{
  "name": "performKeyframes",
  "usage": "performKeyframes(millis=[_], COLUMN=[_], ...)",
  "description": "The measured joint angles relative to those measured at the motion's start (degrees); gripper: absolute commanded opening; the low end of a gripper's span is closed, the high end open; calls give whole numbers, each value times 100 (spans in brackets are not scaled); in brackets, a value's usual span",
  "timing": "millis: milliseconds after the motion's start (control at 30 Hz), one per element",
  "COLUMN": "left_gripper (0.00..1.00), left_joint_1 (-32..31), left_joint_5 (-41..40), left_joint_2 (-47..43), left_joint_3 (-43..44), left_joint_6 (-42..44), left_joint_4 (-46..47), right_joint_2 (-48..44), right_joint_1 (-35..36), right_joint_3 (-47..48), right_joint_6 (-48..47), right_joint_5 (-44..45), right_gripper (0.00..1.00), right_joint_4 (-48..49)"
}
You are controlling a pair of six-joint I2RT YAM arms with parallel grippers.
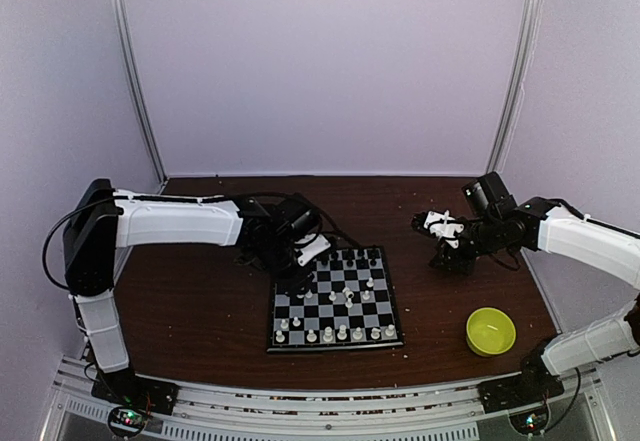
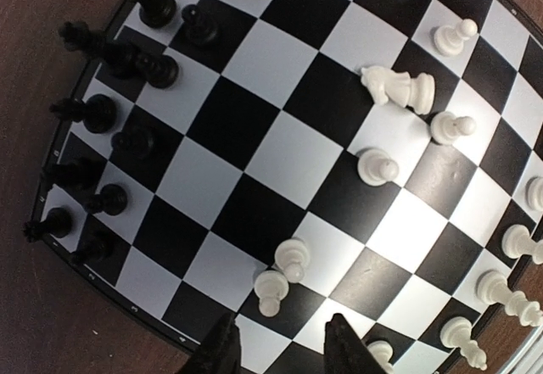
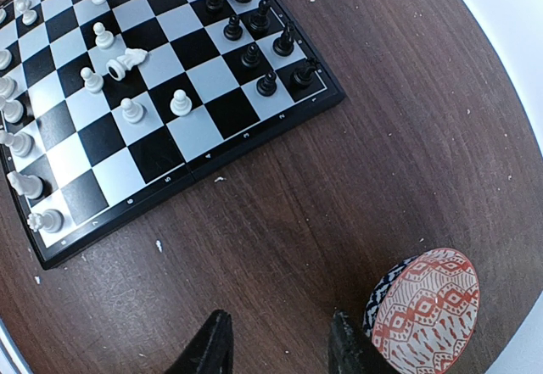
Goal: Set up the chess pieces on the board
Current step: Pick up the pawn from the chessboard.
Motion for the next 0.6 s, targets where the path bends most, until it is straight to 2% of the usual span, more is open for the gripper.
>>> performKeyframes(millis=[333, 600], left_gripper=[27, 12], left_joint_1=[28, 28], left_joint_5=[0, -15], left_joint_2=[323, 398], left_joint_3=[4, 81], left_joint_6=[4, 33], left_joint_4=[0, 2], right_joint_2=[92, 157], right_joint_1=[0, 11], right_joint_3=[0, 4], right_joint_6=[-7, -24], right_joint_5=[0, 0], right_gripper=[38, 38], right_joint_4=[-11, -37])
